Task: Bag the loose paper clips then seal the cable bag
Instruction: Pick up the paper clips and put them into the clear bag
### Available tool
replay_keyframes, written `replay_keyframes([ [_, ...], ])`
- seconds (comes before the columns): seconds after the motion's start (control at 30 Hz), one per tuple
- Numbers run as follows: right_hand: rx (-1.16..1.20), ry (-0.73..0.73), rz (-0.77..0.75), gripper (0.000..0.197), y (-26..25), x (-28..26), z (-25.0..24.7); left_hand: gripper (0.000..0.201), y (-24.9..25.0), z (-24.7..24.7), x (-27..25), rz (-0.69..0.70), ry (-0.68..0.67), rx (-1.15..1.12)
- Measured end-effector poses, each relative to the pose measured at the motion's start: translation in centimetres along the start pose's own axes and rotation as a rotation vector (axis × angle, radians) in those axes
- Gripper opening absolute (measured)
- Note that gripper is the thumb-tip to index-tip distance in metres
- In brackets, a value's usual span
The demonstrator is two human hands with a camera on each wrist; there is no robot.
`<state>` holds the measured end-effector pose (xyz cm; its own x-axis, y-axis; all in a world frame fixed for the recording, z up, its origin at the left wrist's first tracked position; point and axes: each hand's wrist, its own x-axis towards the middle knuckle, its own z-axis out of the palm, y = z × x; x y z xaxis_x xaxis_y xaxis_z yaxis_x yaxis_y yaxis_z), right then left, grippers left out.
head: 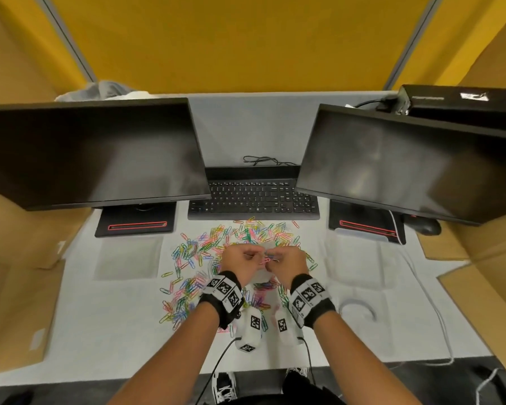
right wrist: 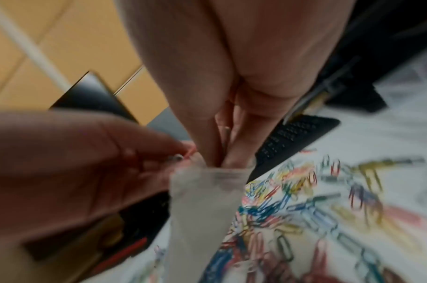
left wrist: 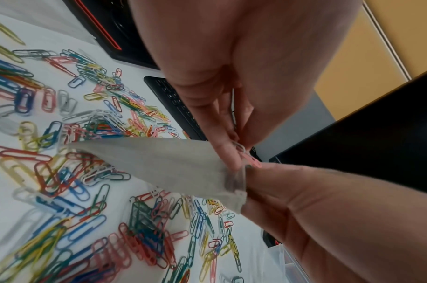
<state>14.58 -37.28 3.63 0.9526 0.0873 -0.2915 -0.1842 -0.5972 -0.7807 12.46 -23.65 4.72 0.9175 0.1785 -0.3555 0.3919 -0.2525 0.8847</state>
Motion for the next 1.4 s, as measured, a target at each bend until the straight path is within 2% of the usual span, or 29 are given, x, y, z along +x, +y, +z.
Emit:
replay_keyframes([
  [0.13,-0.201,-0.024,-0.15,0.032,-0.4,0.4,0.2,0.016,0.7,0.1,0.1,0.014,-0.004,0.008],
  [0.23,-0.111,-0.148,-0.156,0.036,-0.5,0.7,-0.9,0.018,1.3,0.1,0.2,0.018,0.001,0.021],
  [0.27,-0.034,-0.127,-0.136,0.033,-0.3,0.9,-1.6,0.019,1.5,0.1,0.3,0.021,0.008,0.038],
  [0.37,0.127,0.061,-0.04,0.026,1.5,2.9,-4.1,0.023,2.4,-0.3,0.2,0.044,0.043,0.203],
  [0.43,-0.049,0.102,0.023,0.029,3.3,5.4,-5.1,0.027,2.9,-0.4,0.3,0.076,0.043,0.341],
  [0.5,-0.277,0.027,0.045,0.043,4.8,7.9,-5.0,0.032,3.4,-0.3,0.7,0.07,0.023,0.427],
  [0.57,-0.405,-0.076,-0.018,0.057,5.6,9.8,-4.1,0.034,3.8,0.2,1.0,0.033,-0.006,0.446],
  [0.67,-0.584,-0.194,-0.166,0.06,6.6,11.3,-2.2,0.029,3.9,0.8,1.3,-0.094,-0.041,0.382],
  [0.77,-0.818,-0.207,-0.324,0.064,7.0,11.0,-1.3,0.019,3.1,1.2,1.8,-0.167,-0.065,0.301],
  [0.83,-0.86,-0.2,-0.38,0.061,6.9,11.0,-1.4,0.015,2.5,1.3,1.9,-0.177,-0.049,0.272],
  [0.97,-0.924,-0.192,-0.402,0.037,6.8,11.5,-1.7,0.015,1.7,0.9,2.1,-0.15,-0.033,0.222],
  [1.03,-0.835,-0.146,-0.337,0.029,6.7,11.6,-2.1,0.016,1.6,0.6,2.2,-0.139,-0.007,0.198],
  [1.1,-0.634,-0.066,-0.203,0.022,6.5,11.7,-2.9,0.015,1.7,0.3,2.4,-0.112,0.019,0.187],
  [1.17,-0.351,0.024,-0.052,0.015,6.3,11.3,-4.0,0.013,1.8,0.0,2.4,-0.079,0.03,0.166],
  [1.23,0.009,0.075,0.074,0.018,5.6,10.2,-5.1,0.011,2.0,-0.3,2.5,-0.076,0.036,0.103],
  [1.33,0.637,0.008,0.159,0.028,2.7,7.4,-6.3,0.013,2.4,-0.6,2.3,-0.089,0.038,0.025],
  [1.4,0.865,-0.079,0.16,0.031,0.6,5.5,-6.6,0.012,2.5,-0.7,2.4,-0.08,0.035,-0.006],
])
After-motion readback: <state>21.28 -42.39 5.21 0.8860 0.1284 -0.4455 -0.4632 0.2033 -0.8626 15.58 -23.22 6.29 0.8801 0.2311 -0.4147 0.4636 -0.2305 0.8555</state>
